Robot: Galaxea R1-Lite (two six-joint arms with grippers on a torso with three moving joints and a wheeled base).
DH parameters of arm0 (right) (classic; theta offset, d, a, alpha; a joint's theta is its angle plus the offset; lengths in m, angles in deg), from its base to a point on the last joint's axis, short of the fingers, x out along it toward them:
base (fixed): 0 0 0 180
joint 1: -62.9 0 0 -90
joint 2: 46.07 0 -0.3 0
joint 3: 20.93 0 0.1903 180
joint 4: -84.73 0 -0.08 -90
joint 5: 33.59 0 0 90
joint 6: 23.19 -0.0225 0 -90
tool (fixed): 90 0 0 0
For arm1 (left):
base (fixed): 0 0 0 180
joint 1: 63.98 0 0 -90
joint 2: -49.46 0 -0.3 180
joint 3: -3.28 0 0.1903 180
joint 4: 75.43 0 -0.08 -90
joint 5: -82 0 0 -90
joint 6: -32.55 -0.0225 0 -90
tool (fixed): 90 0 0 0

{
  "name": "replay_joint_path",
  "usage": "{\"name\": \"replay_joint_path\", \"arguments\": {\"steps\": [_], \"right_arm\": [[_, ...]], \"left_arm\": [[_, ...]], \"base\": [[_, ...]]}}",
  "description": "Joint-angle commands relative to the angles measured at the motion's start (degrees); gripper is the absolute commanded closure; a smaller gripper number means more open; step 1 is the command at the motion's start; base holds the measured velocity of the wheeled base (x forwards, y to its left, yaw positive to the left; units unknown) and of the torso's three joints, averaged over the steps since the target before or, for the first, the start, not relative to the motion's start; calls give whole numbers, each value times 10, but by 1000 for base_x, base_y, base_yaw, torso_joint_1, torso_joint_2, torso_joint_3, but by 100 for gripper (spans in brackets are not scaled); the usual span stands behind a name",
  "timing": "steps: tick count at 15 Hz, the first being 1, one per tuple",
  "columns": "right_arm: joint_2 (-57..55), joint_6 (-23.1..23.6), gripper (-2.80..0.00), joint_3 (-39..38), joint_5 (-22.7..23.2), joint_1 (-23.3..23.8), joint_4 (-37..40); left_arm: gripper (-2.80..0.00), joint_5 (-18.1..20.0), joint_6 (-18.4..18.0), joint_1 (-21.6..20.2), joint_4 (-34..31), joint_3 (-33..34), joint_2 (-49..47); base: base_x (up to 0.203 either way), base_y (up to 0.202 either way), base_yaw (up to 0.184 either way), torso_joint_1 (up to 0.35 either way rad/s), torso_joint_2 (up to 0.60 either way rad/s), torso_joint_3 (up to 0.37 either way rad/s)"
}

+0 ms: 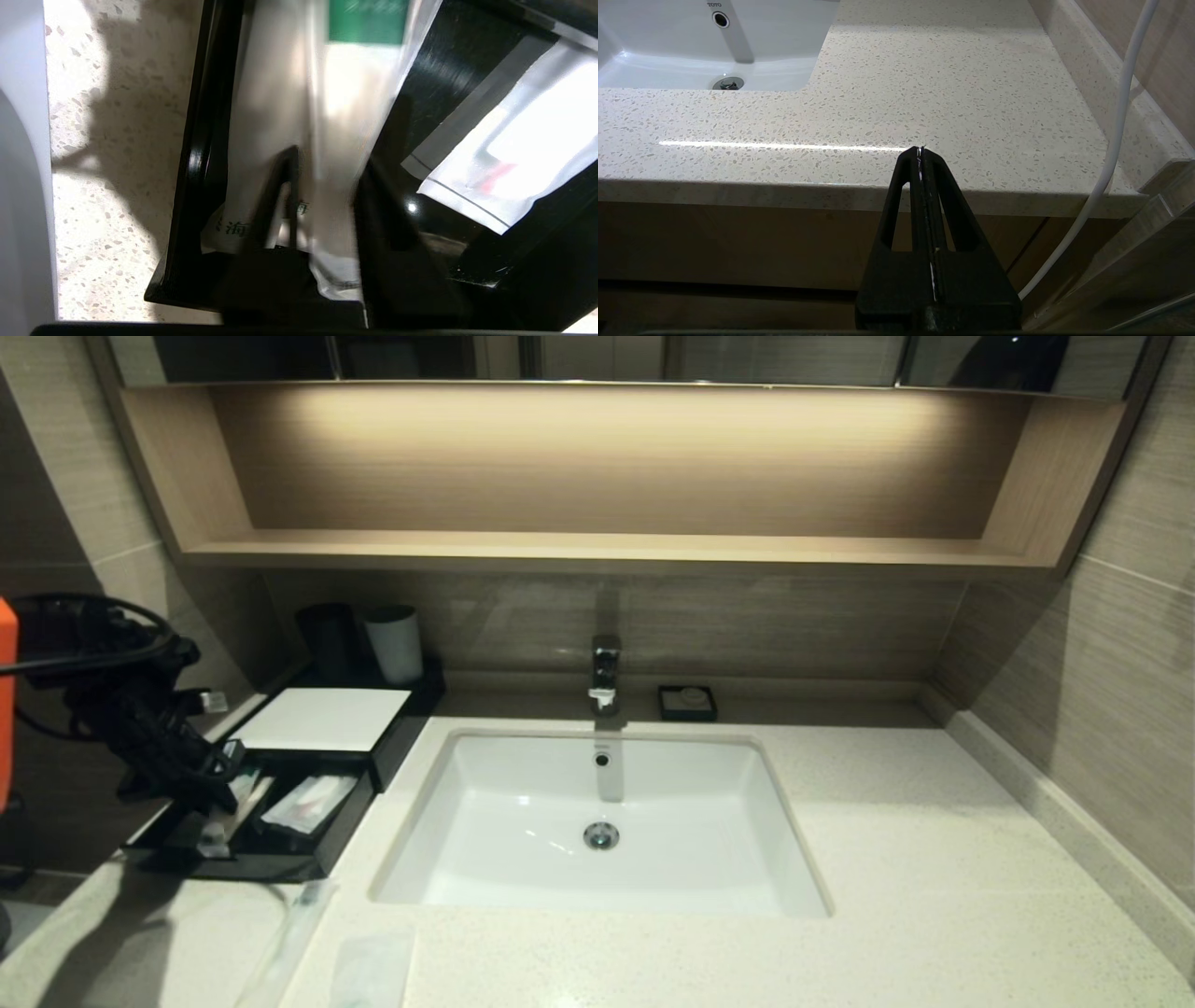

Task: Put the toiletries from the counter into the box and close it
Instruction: Place the bathroom toiletry into the drawer

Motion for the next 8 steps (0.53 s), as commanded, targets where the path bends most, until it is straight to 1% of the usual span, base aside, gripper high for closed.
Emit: {"name": "replay_joint_path", "arguments": {"steps": [1,5,8], "right_arm": [[0,0,0,0,0,0,1],[0,0,0,0,0,0,1],[0,0,0,0,0,0,1]], "left_arm": [[-280,1,1,0,-1,-1,1],[-280,-3,2,0,-10,0,10],[-280,-2,3,6,-35,0,51]], "base": [[0,0,0,0,0,0],[0,0,0,0,0,0],[0,0,0,0,0,0]]}}
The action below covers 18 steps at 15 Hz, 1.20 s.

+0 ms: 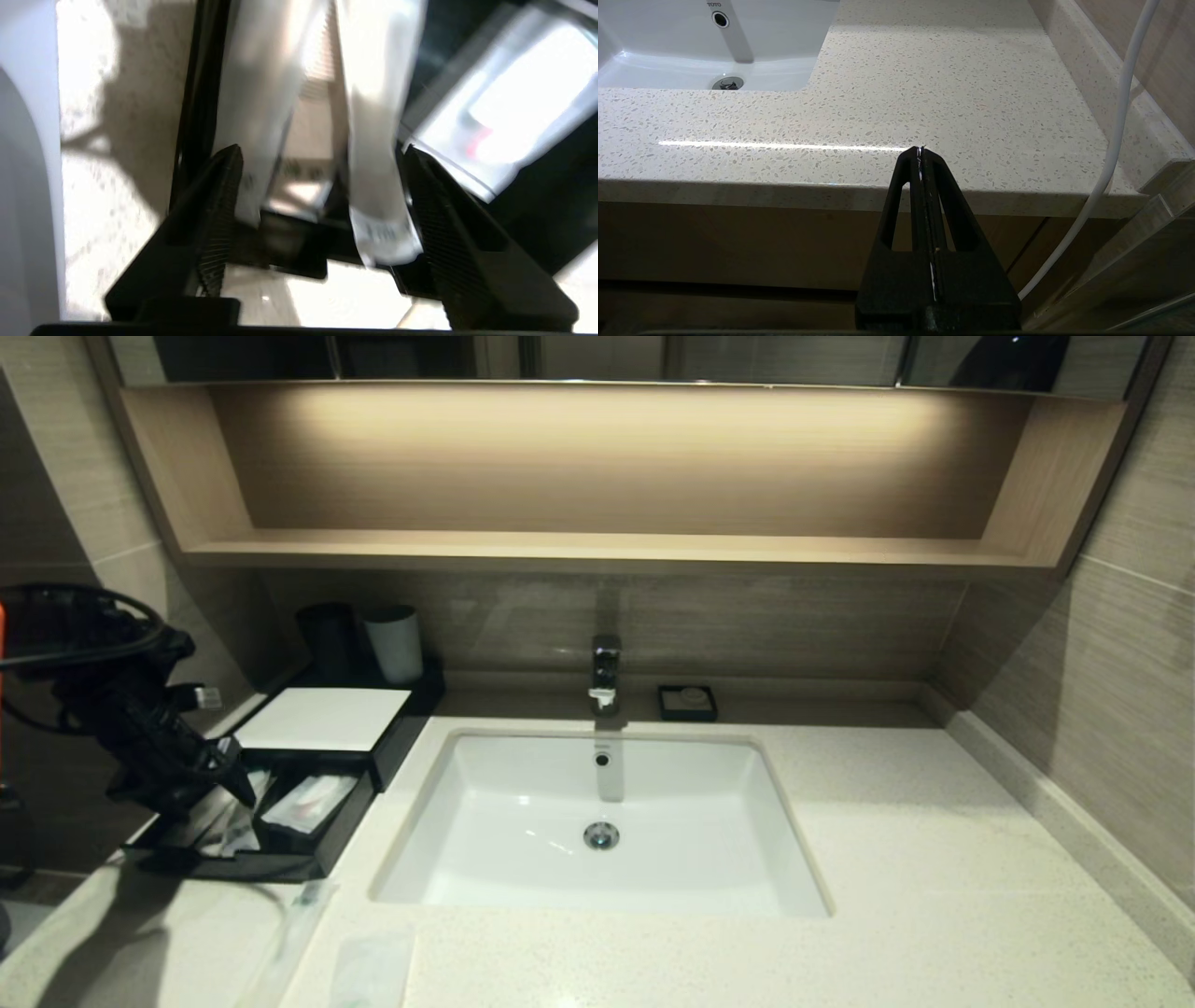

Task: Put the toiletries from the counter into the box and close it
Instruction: Place the bathroom toiletry into the drawer, then pick up the bathroom toiletry

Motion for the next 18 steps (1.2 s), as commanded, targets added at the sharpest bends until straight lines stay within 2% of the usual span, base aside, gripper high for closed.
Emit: {"name": "replay_joint_path", "arguments": {"steps": [1,7,9,10,11,14,18], "right_arm": [[0,0,0,0,0,0,1],[0,0,0,0,0,0,1],[0,0,0,0,0,0,1],[0,0,0,0,0,0,1],[0,0,0,0,0,0,1],[0,0,0,0,0,0,1],[0,0,0,0,0,0,1]], "left_arm": [[-280,1,-1,5,-25,1,42],[-280,2,2,12,-72,2,83],[-280,6,2,13,-106,6,119],[-96,7,2,13,-122,16,147],[0,7,1,13,-130,38,184],[0,8,-2,30,-132,139,295],[0,12,-4,89,-106,290,387]], "base": [[0,0,0,0,0,0],[0,0,0,0,0,0],[0,0,0,0,0,0],[0,0,0,0,0,0],[0,0,0,0,0,0],[0,0,0,0,0,0],[0,0,0,0,0,0]]}}
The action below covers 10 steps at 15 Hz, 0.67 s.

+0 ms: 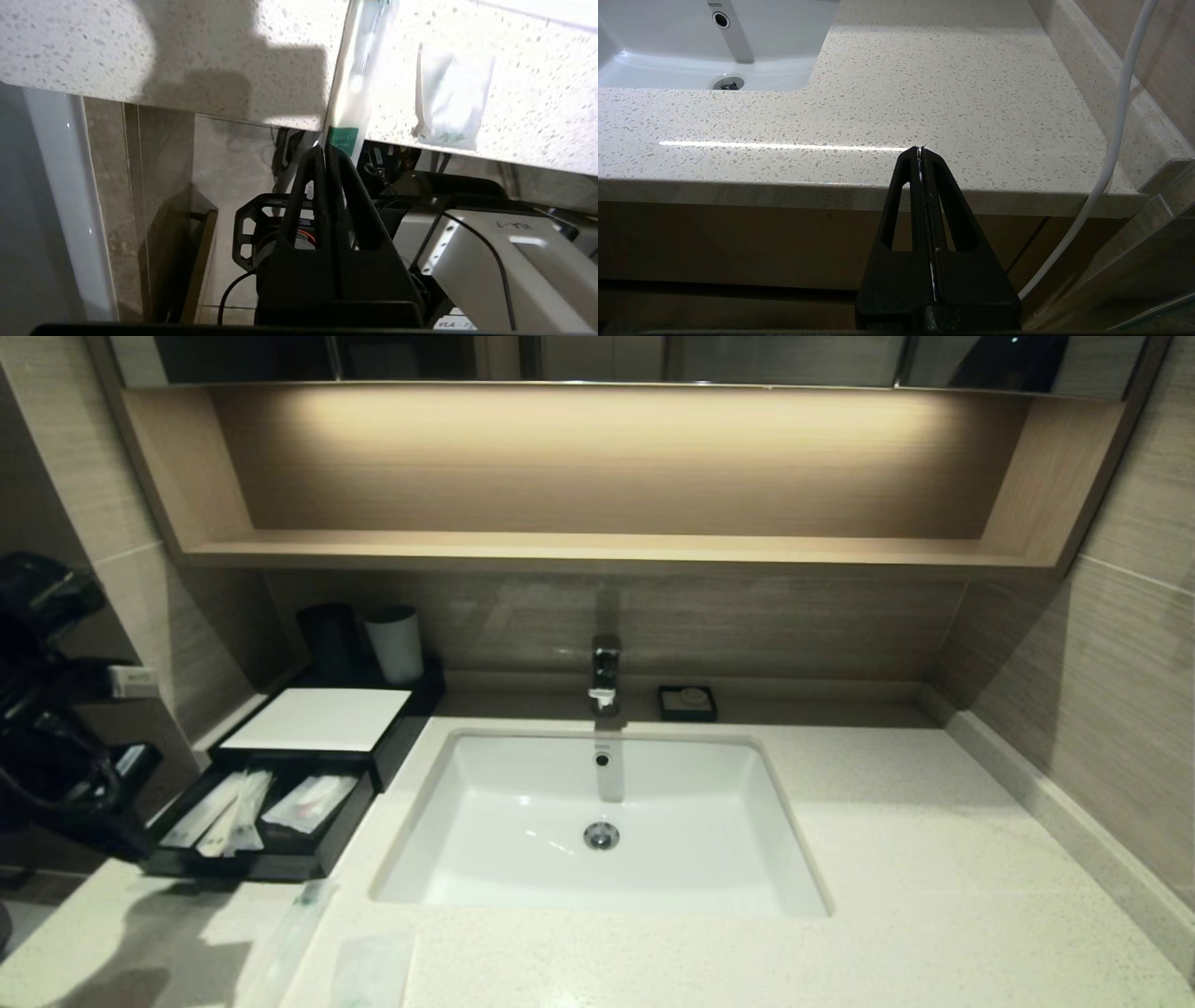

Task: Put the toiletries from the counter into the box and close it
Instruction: Pick up the bathroom toiletry

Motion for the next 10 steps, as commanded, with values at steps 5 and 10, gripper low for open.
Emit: {"name": "replay_joint_path", "arguments": {"steps": [5,10], "right_arm": [[0,0,0,0,0,0,1],[0,0,0,0,0,0,1]], "left_arm": [[0,16,-14,172,136,207,94],[-280,14,-10,188,203,231,40]], "base": [[0,0,0,0,0,0],[0,0,0,0,0,0]]}}
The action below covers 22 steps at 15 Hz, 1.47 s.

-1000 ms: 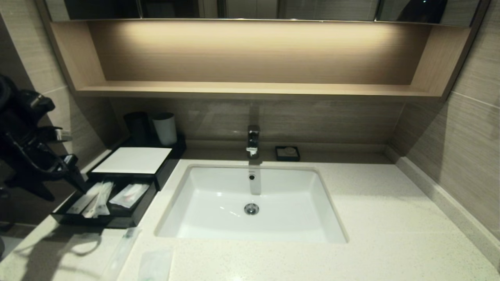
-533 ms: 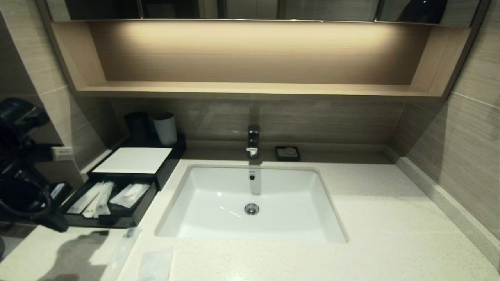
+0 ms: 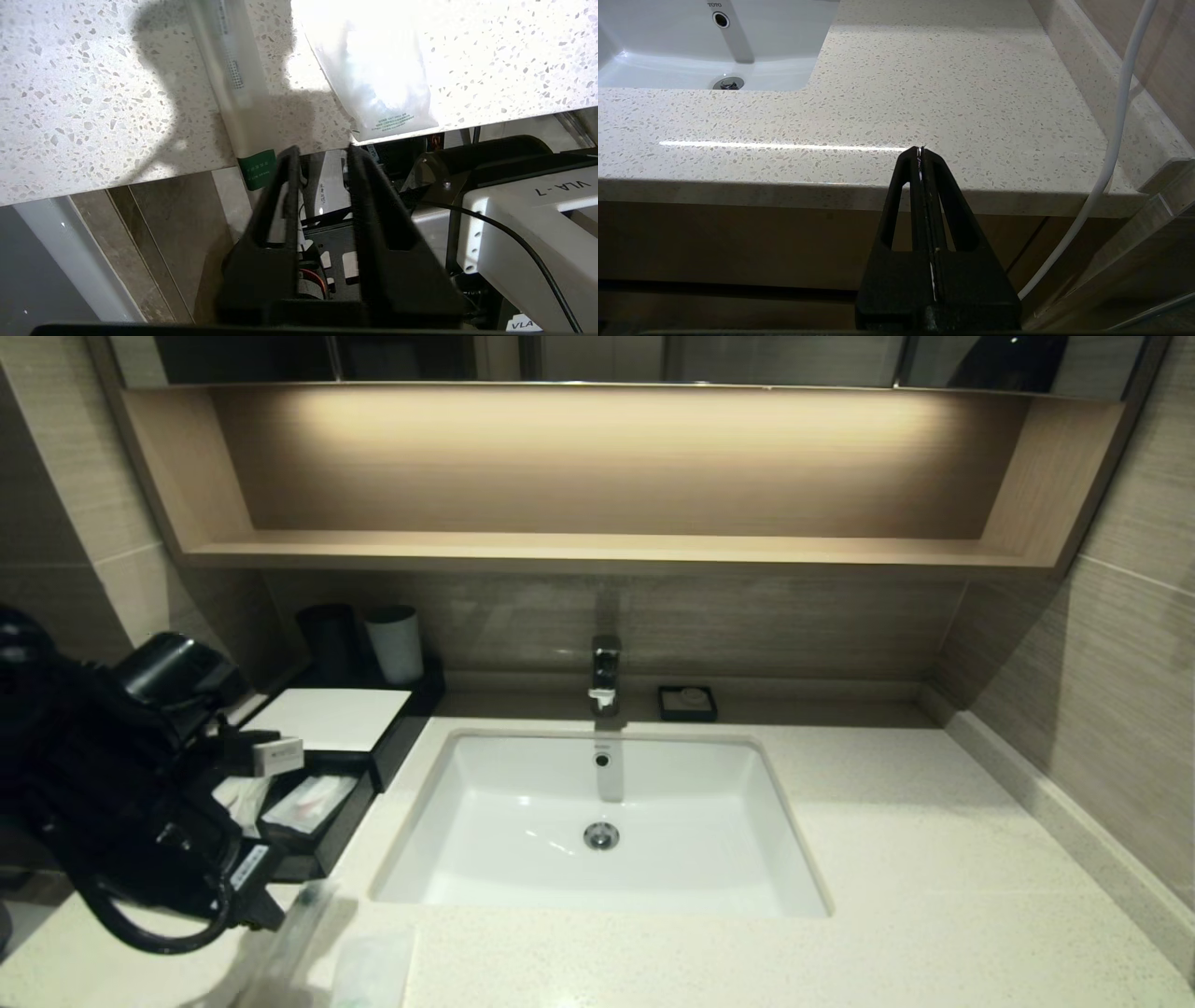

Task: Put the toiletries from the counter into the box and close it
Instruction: Pick up the bathroom toiletry

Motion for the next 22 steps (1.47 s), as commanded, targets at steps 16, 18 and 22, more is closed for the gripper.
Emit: {"name": "replay_joint_path", "arguments": {"steps": [16,18,22], "right_arm": [[0,0,0,0,0,0,1],[0,0,0,0,-1,0,1],[0,0,0,0,0,0,1]], "left_arm": [[-280,-60,69,-3,-15,74,-66],[-280,-59,71,-3,-12,106,-49],[-280,-60,74,-10,-6,151,-18]], "base": [[0,0,0,0,0,0],[0,0,0,0,0,0],[0,0,0,0,0,0]]}}
